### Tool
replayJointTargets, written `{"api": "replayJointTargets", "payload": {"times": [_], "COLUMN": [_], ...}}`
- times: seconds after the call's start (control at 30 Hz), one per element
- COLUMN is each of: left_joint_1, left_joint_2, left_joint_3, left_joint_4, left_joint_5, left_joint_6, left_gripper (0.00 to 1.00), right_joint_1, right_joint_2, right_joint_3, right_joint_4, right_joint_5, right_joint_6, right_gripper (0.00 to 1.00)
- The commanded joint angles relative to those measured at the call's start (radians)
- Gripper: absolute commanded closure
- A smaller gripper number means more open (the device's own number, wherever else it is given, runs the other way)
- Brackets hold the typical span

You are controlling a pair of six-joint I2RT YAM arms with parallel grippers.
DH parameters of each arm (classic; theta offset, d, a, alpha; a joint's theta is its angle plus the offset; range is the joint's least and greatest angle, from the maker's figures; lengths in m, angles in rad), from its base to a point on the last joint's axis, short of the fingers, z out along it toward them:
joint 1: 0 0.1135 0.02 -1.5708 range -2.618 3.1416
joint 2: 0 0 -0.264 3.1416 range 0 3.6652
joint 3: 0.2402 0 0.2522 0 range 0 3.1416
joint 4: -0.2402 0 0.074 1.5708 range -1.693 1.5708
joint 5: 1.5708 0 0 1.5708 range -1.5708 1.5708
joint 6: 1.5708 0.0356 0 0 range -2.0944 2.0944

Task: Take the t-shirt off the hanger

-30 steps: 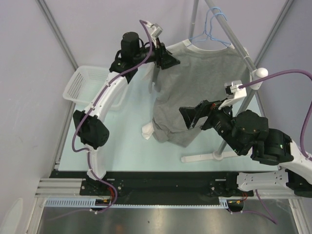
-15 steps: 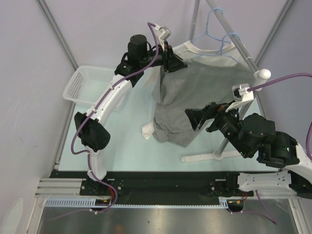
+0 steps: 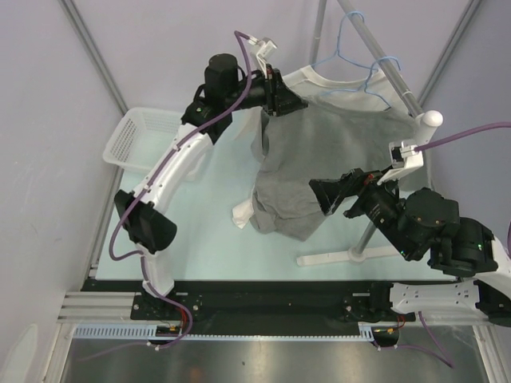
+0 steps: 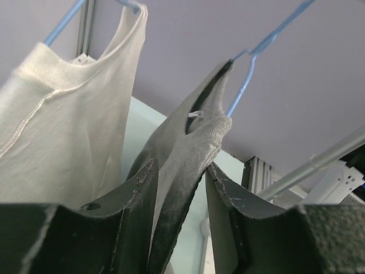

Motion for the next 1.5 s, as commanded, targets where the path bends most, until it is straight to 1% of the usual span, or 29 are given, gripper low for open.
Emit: {"api": "replayJointTargets", "payload": {"times": [0.0, 0.07, 0.2, 0.47, 0.63, 0.8, 0.87, 0.93, 1.0, 1.17, 1.33, 1.43, 1.47], "left_joint_1": [-0.002, 0.006, 0.036, 0.056, 0.081, 0.115, 0.115, 0.113, 0.102, 0.064, 0.067, 0.067, 0.069], "left_joint_2": [-0.140, -0.154, -0.145, -0.156, -0.231, -0.265, -0.274, -0.283, -0.300, -0.289, -0.343, -0.395, -0.406], "left_joint_3": [0.038, 0.044, 0.113, 0.098, 0.066, 0.055, 0.044, 0.001, -0.058, -0.086, -0.108, -0.201, -0.224], "left_joint_4": [0.044, 0.052, -0.002, 0.083, 0.047, 0.017, 0.018, 0.026, 0.072, 0.101, 0.003, 0.015, -0.017], "left_joint_5": [-0.056, -0.056, -0.033, 0.040, -0.048, -0.050, -0.045, -0.047, -0.045, -0.062, -0.154, -0.171, -0.221], "left_joint_6": [-0.106, -0.161, -0.240, -0.367, -0.344, -0.343, -0.339, -0.349, -0.361, -0.390, -0.290, -0.274, -0.246], "left_gripper": [0.99, 1.00, 1.00, 1.00, 1.00, 1.00, 1.00, 1.00, 0.99, 1.00, 1.00, 1.00, 1.00], "right_joint_1": [0.006, 0.006, 0.008, 0.010, 0.010, 0.010, 0.010, 0.010, 0.010, 0.011, 0.011, 0.010, 0.007], "right_joint_2": [-0.009, -0.008, -0.014, -0.008, 0.001, 0.012, 0.015, 0.021, 0.038, 0.072, 0.098, 0.119, 0.127], "right_joint_3": [0.003, 0.001, 0.003, 0.001, 0.010, 0.015, 0.015, 0.018, 0.023, 0.049, 0.049, 0.011, -0.002], "right_joint_4": [0.009, 0.007, -0.002, 0.007, 0.007, 0.006, 0.013, 0.019, 0.022, 0.009, -0.067, -0.047, -0.041], "right_joint_5": [0.016, 0.011, 0.013, 0.010, 0.013, 0.016, 0.033, 0.057, 0.070, 0.111, 0.214, 0.254, 0.258], "right_joint_6": [0.013, 0.014, 0.025, 0.028, 0.023, 0.007, 0.003, 0.007, 0.007, 0.013, 0.089, 0.094, 0.096], "right_gripper": [0.00, 0.00, 0.00, 0.00, 0.00, 0.00, 0.00, 0.00, 0.00, 0.00, 0.00, 0.00, 0.00]}}
